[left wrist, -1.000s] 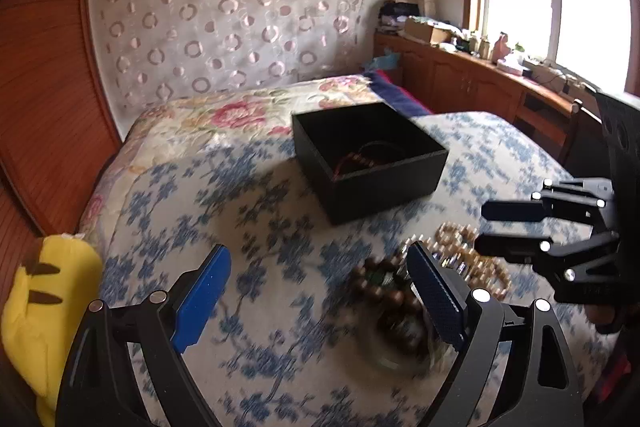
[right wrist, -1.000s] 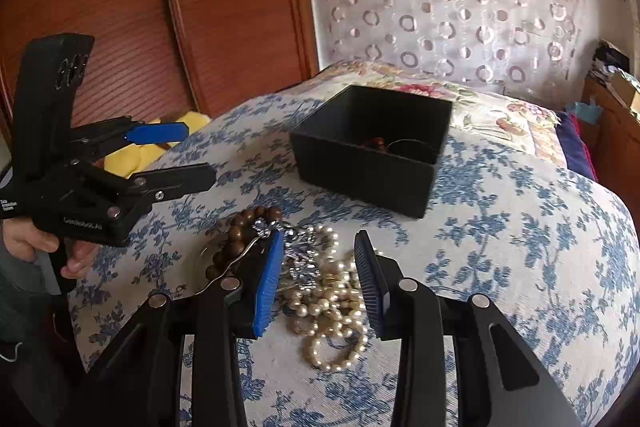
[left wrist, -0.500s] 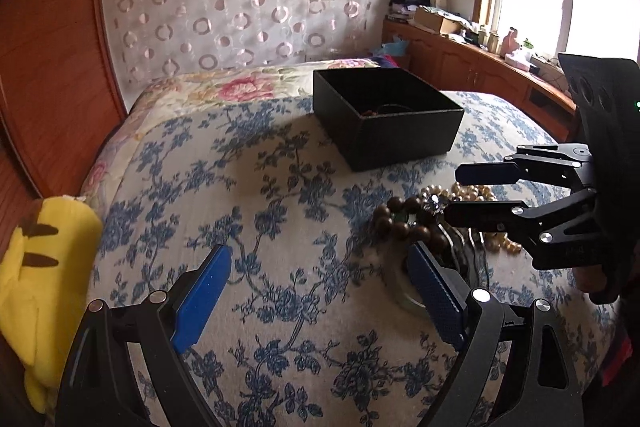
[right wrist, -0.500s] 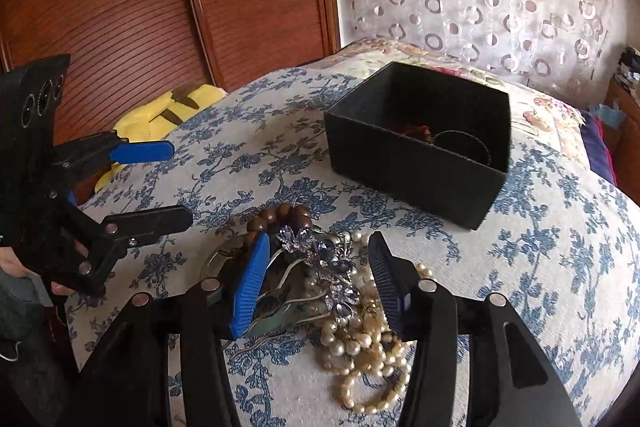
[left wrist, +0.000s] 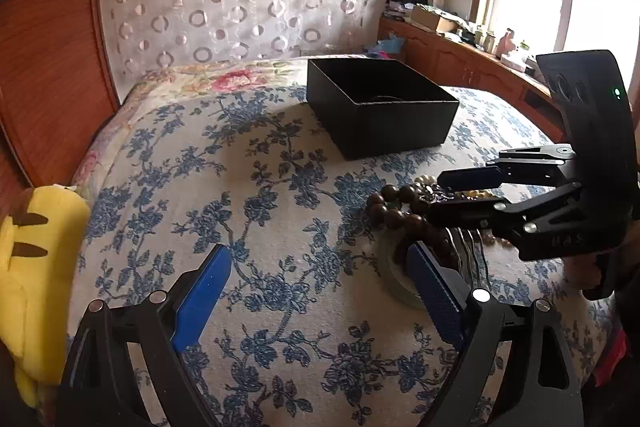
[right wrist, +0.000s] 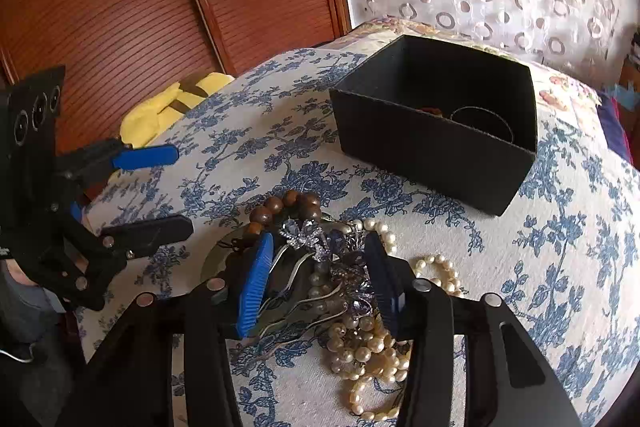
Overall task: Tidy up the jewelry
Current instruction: 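Return to the pile and grasp the purple flower hair clip with the right tool, then grasp the brown wooden bead bracelet with the left tool while the right tool holds the clip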
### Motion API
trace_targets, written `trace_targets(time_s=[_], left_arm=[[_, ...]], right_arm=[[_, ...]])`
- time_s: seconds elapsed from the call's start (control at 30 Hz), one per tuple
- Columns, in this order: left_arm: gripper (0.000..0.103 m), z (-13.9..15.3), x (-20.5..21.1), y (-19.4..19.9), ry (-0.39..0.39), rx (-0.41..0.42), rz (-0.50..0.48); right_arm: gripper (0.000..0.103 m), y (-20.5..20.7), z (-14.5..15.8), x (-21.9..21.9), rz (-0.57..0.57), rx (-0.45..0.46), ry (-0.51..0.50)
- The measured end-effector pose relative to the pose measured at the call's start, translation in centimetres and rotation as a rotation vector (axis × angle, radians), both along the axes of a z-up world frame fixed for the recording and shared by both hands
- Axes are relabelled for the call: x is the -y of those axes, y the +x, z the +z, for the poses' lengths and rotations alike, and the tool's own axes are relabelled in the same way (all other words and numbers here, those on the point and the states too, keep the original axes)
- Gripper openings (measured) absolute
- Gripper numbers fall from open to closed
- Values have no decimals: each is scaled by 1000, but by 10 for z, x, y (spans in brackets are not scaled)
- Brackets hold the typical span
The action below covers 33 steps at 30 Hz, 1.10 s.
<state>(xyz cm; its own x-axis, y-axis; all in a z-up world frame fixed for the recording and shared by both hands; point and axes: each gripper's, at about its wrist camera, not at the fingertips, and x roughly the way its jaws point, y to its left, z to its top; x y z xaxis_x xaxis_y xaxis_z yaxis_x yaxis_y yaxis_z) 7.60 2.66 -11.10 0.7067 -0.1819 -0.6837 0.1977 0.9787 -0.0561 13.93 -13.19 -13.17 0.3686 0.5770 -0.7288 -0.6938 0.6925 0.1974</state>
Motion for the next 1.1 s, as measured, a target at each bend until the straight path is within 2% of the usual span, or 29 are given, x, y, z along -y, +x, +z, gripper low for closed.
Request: trace_targets(time_s=[0.1,0.17,0.43,0.7,0.93,1.03,1.1], left_arm=[[86,1,2,-1,-2,2,-3],[86,1,3,-2,-1,3,-6],[86,0,5,-2,0,2,-5],[86,3,12,7,-8,-3,-17],[86,6,21,28,-90,-42,-64],[75,5,23,35,-155,-79,-76],[70,3,27,38,-156,-87,-76]], right_arm=[[46,-1,4,-1,1,0,1],[36,-3,6,0,-2,10,0],[36,-3,9,7,-13,4,-3],[36,-11,25,24,-54,76,-3],[36,-11,30,44,-96,98,2],[36,-11,30,50,-106,98,6],[36,-11,30,52,-110,100,4]])
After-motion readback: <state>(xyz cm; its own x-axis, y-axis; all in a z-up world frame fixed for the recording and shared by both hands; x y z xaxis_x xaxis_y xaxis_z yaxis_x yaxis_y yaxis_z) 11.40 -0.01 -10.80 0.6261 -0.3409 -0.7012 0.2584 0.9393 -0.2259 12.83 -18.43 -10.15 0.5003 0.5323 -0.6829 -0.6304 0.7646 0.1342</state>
